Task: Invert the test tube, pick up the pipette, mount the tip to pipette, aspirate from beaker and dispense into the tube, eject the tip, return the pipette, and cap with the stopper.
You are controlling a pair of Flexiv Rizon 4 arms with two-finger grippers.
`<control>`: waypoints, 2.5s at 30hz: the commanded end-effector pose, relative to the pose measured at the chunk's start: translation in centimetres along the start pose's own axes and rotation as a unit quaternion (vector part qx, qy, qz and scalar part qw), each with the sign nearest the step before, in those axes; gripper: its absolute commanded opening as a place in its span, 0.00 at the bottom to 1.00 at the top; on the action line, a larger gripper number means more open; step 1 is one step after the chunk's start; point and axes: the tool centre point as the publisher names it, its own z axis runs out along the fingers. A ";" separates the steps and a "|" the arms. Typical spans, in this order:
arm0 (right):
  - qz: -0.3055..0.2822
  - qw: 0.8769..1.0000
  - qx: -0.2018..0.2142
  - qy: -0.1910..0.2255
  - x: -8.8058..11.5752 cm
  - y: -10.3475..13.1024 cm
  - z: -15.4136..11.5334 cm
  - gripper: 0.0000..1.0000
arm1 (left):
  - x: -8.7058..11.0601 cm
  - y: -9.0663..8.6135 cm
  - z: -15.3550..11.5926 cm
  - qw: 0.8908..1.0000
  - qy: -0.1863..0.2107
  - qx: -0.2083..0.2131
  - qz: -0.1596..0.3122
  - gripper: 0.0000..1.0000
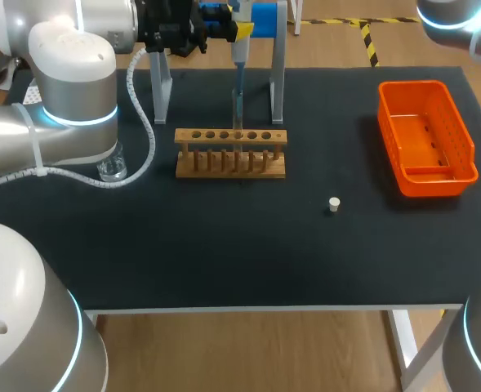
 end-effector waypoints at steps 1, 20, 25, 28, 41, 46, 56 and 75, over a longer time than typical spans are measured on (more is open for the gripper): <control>0.002 1.000 0.000 0.000 0.2 -0.6 0.2 0.00 | -0.2 -0.3 0.0 1.000 0.000 0.004 0.001 0.00; 0.017 1.000 0.000 -0.001 0.8 -1.8 0.0 0.00 | -0.2 -0.3 0.0 1.000 0.000 0.004 0.001 0.00; 0.009 1.000 -0.013 -0.001 0.8 -0.9 -0.4 0.00 | -0.2 -0.3 0.0 1.000 0.000 0.004 0.001 0.00; -0.006 1.000 -0.029 0.001 0.7 0.4 -1.2 0.00 | -0.2 -0.3 0.0 1.000 0.000 0.004 0.001 0.00; -0.067 0.995 -0.070 -0.025 1.6 2.4 -7.8 1.00 | -0.2 -0.3 0.0 1.000 0.000 0.004 0.001 0.00; -0.082 0.993 -0.081 -0.024 2.4 -0.4 -9.6 1.00 | -0.2 -0.3 0.0 1.000 0.000 0.004 0.001 0.00; -0.070 0.991 -0.115 -0.022 2.8 -9.7 -8.2 1.00 | -0.2 -0.3 0.0 1.000 0.000 0.004 0.001 0.00; -0.071 0.995 -0.051 -0.048 0.7 -20.1 0.3 1.00 | -0.2 -0.3 0.0 1.000 0.000 0.004 0.001 0.00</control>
